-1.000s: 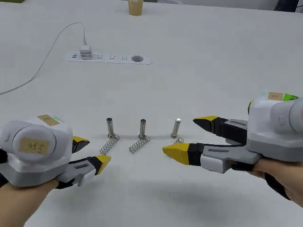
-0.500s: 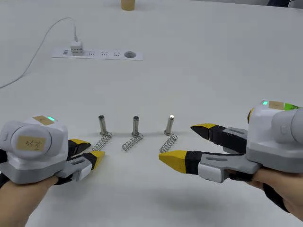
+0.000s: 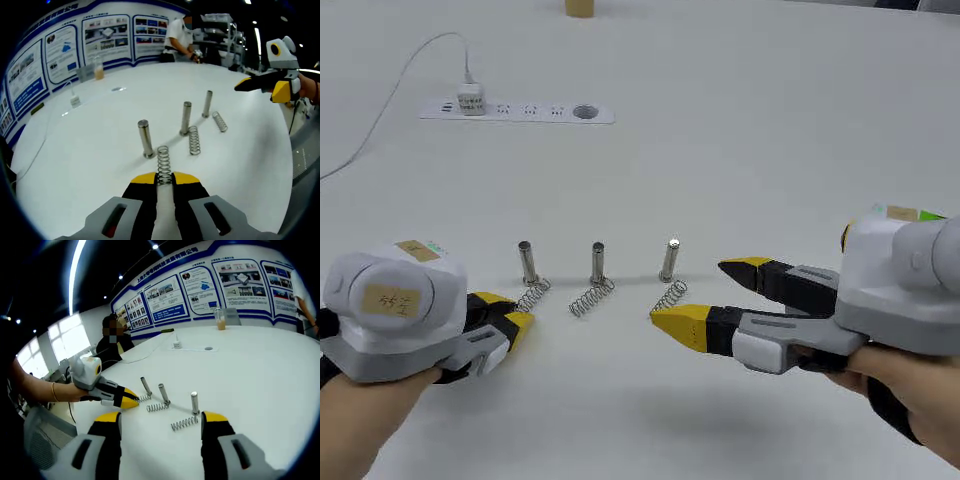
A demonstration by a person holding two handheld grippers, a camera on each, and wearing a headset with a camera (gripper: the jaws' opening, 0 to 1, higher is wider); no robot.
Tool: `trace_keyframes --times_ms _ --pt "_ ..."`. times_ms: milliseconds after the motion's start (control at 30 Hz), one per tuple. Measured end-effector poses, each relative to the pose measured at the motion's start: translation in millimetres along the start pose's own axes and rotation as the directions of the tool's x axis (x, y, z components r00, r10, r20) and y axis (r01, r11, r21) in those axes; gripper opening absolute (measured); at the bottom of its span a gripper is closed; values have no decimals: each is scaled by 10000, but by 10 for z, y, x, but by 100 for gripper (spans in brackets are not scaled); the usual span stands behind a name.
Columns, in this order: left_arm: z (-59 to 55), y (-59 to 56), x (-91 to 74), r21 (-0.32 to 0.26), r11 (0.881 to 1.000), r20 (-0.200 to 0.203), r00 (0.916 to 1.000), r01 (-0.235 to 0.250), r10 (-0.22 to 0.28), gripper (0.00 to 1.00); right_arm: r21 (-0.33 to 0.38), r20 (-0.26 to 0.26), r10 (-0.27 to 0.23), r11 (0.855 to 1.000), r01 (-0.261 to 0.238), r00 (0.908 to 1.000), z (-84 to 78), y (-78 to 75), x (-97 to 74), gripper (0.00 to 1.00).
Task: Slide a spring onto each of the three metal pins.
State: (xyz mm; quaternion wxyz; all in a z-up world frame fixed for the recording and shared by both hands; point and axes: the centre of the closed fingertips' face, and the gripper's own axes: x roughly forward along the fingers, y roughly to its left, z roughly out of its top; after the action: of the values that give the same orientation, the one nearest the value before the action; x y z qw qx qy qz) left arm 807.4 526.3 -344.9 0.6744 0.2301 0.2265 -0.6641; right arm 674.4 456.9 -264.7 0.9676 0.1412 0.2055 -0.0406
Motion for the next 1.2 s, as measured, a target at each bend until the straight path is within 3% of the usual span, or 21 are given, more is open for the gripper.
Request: trace_keyframes --times_ms 400,800,1200 --pt "1 -15 -91 354 9993 -143 9999 -69 74 10 328 141 54 9994 -59 9999 27 39 11 64" --pt "134 -148 -356 519 9985 472 9986 196 -221 10 887 420 540 9944 -576 9977 93 187 34 61" --pt "409 -397 -652 978 9939 1365 9886 503 -635 10 1457 704 1414 9778 -1504 9874 181 447 137 54"
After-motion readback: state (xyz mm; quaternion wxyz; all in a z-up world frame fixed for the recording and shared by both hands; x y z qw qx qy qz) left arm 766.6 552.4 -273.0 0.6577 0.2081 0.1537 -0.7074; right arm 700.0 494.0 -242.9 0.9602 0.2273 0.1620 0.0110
